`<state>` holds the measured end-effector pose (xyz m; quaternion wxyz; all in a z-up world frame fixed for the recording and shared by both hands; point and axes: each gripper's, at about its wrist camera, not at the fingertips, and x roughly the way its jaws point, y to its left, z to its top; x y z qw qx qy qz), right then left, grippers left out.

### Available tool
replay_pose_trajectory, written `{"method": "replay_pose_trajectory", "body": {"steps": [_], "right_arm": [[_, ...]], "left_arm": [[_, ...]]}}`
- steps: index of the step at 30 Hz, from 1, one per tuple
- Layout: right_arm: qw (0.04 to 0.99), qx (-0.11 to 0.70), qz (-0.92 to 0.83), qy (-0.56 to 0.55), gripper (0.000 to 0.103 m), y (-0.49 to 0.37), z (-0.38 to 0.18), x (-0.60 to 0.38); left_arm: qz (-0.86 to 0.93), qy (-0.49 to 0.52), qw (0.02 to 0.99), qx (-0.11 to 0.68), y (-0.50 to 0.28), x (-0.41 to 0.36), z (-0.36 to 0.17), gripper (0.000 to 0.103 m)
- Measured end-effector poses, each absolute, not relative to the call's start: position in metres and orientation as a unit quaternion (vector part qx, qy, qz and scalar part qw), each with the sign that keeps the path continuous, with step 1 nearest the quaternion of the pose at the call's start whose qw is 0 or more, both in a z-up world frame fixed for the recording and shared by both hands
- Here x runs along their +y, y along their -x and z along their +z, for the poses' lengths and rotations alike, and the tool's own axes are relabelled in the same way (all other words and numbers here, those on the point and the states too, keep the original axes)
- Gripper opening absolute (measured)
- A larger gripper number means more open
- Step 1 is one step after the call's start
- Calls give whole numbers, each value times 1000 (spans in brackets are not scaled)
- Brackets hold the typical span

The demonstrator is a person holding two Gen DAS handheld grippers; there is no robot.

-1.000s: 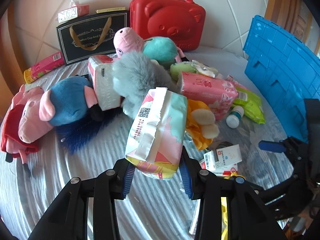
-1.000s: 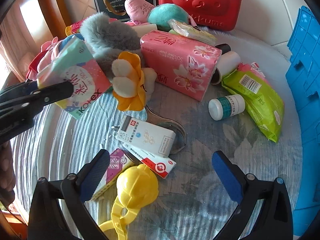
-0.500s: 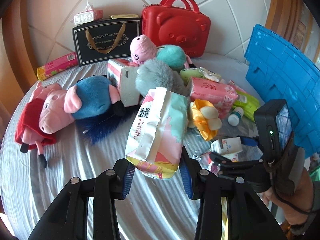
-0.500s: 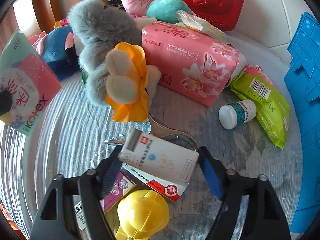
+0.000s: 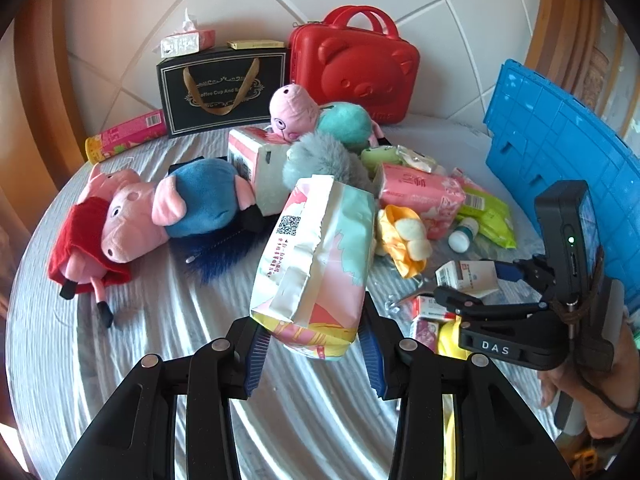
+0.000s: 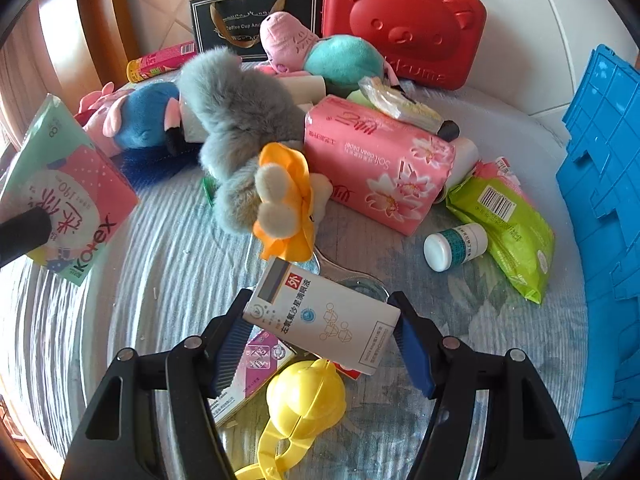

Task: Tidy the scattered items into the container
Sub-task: 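Grasp the white medicine box with the right gripper while the left holds the tissue pack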

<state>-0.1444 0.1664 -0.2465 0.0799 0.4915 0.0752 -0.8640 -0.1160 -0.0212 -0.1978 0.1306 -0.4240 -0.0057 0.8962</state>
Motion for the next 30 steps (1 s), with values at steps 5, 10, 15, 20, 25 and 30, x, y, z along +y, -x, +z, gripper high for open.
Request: {"method": "replay_pose_trajectory", "body": {"steps": [5, 10, 15, 20, 25, 30], "right_arm": [[83, 74, -871, -479, 67, 136, -217, 160], [85, 68, -874, -473, 67, 124, -195, 161], [82, 63, -878, -467, 67, 106, -167, 161], [81, 63, -884, -456, 67, 86, -136, 164], [78, 65, -891, -443, 67, 66, -105, 172], [84, 65, -896, -431, 67, 50, -77, 180]], "left_arm": [[901, 413, 134, -7, 108, -24, -180, 40], [908, 399, 127, -5, 98, -28, -158, 40], [912, 391, 123, -3, 86, -34, -135, 40], [915, 385, 122, 3, 76, -35, -111, 40], [918, 374, 134, 5, 67, -30, -93, 40], [920, 369, 134, 7, 61, -23, -79, 40]]}}
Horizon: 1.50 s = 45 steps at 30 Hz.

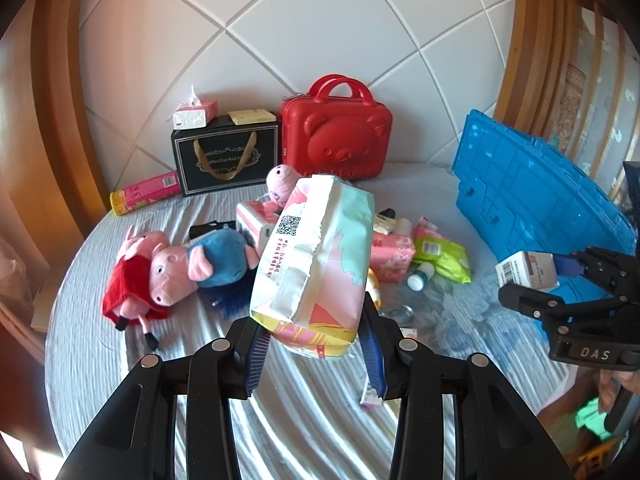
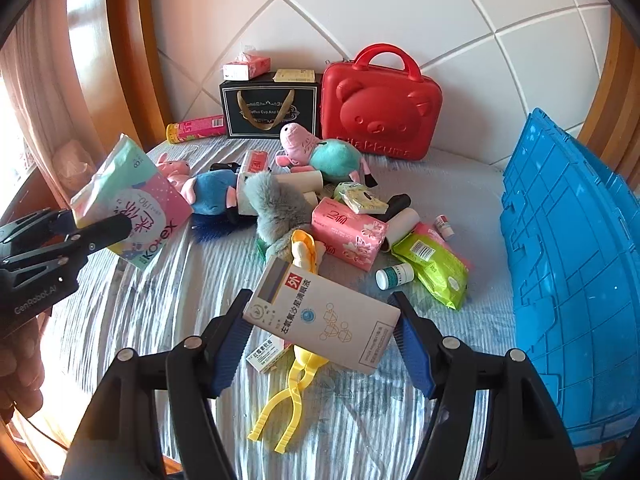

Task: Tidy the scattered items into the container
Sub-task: 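Grasp the white medicine box with the right gripper while the left holds the tissue pack, then carry both items over the blue crate and open both grippers to drop them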

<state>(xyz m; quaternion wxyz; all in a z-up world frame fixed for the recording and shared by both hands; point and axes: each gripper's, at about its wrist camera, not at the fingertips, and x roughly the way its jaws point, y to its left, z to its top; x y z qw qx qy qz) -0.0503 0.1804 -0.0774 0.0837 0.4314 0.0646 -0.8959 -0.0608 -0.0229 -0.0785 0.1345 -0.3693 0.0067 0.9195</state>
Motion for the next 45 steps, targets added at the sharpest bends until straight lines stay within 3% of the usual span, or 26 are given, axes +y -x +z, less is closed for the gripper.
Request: {"method": "replay_pose_trajectory", "body": {"steps": [12, 26, 45], "right_arm": [[119, 61, -912, -387, 67, 39, -29, 229], [152, 38, -931, -328, 67, 48, 26, 362], [64, -19, -949, -309, 67, 31, 41, 555]], "left_arm": [[934, 338, 112, 13, 52, 26, -34, 40], [948, 302, 102, 21, 45, 153, 14, 40], [939, 274, 198, 56, 63, 343, 61, 40]]}}
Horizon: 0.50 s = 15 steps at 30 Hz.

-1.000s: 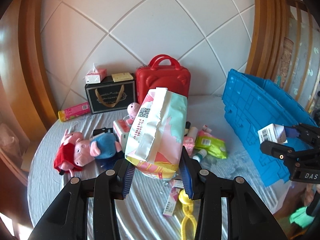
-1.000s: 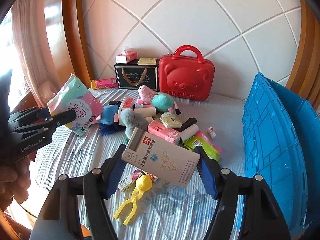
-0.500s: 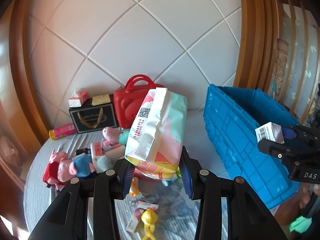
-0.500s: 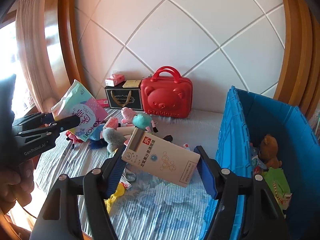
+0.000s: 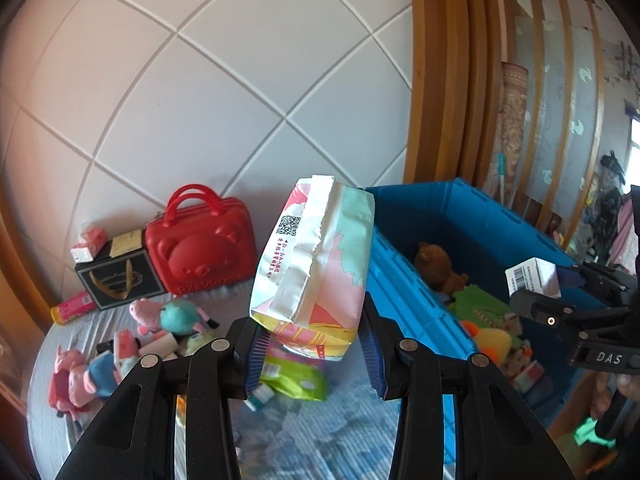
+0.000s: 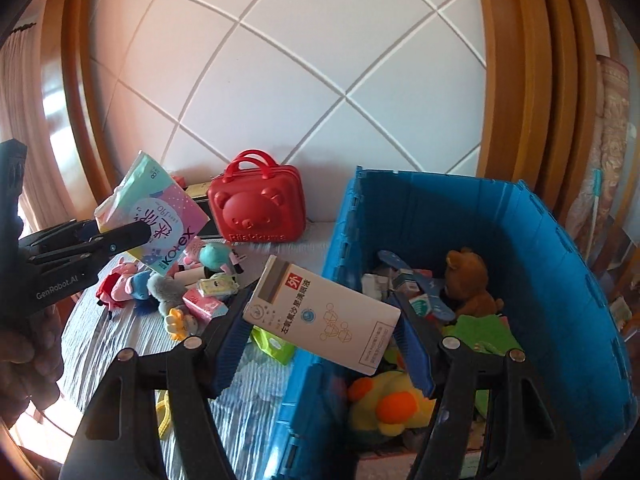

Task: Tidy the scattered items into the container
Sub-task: 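Carry both items over the blue crate and open both grippers to drop them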

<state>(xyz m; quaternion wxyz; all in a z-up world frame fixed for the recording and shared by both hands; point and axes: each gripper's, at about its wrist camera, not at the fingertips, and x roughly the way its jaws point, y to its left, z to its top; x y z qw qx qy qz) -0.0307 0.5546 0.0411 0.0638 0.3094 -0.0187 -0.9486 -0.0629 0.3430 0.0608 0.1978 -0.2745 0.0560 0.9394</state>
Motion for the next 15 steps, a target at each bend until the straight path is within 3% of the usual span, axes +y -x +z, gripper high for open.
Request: {"method": "replay_pose_trajectory", "body": {"steps": [15], "right_arm": [[-50, -72, -946, -312, 67, 5, 25, 667]], "left_arm": [[912, 271, 297, 87, 68, 466, 68, 40]]}}
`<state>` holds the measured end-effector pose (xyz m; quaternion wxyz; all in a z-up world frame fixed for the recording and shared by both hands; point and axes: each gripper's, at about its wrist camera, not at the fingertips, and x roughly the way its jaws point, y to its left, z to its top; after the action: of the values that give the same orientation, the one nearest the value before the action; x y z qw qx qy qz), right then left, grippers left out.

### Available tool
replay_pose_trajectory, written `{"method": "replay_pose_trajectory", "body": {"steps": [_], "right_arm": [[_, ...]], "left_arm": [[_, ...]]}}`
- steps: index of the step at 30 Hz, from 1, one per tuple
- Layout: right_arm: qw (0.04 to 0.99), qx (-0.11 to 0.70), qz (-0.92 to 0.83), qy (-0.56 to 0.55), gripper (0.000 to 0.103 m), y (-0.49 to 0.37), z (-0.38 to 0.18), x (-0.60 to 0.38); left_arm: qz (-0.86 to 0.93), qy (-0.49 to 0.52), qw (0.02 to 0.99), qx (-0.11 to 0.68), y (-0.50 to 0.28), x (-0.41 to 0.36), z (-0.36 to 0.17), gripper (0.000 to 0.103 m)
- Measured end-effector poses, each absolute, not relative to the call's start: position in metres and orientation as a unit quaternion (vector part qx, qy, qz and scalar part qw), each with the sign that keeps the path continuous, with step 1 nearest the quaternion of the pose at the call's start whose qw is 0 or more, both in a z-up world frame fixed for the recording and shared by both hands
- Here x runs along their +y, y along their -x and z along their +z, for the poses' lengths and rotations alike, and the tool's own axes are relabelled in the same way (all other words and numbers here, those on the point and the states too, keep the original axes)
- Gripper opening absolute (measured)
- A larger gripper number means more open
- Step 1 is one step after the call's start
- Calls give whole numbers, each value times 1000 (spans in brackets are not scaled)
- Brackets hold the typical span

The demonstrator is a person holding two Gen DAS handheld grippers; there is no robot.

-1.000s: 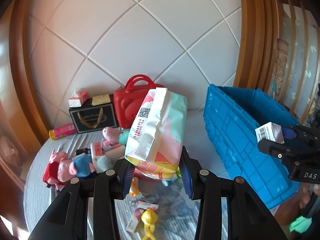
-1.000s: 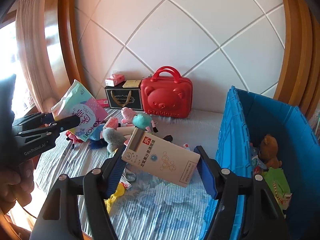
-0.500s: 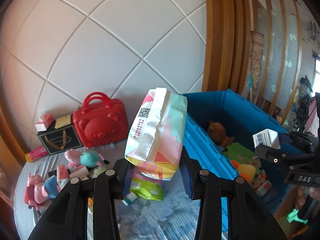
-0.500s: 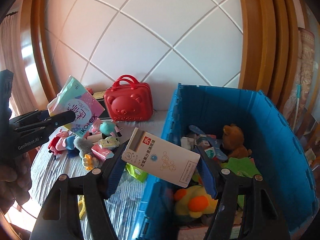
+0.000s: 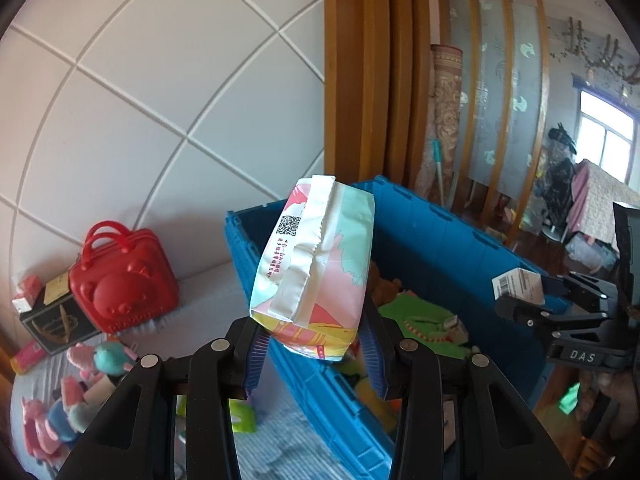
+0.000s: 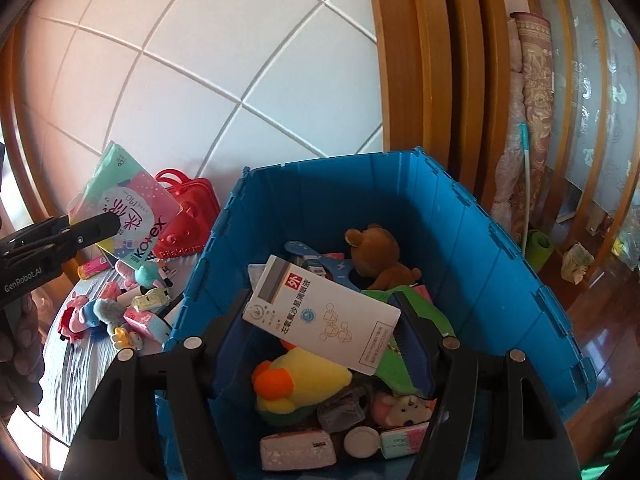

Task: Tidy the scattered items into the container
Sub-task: 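Carry both items over the blue crate and open both grippers to drop them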

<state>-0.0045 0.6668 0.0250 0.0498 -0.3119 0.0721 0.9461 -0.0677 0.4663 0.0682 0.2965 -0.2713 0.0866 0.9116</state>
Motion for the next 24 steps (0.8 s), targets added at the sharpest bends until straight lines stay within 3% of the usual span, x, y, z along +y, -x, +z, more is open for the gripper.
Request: {"method": "replay_pose_trajectory", "body": {"steps": [24], "right_arm": [[102, 89, 937, 322, 67, 4, 21, 726]], "left_arm": [[896, 279, 333, 90, 97, 538, 67, 43]]}}
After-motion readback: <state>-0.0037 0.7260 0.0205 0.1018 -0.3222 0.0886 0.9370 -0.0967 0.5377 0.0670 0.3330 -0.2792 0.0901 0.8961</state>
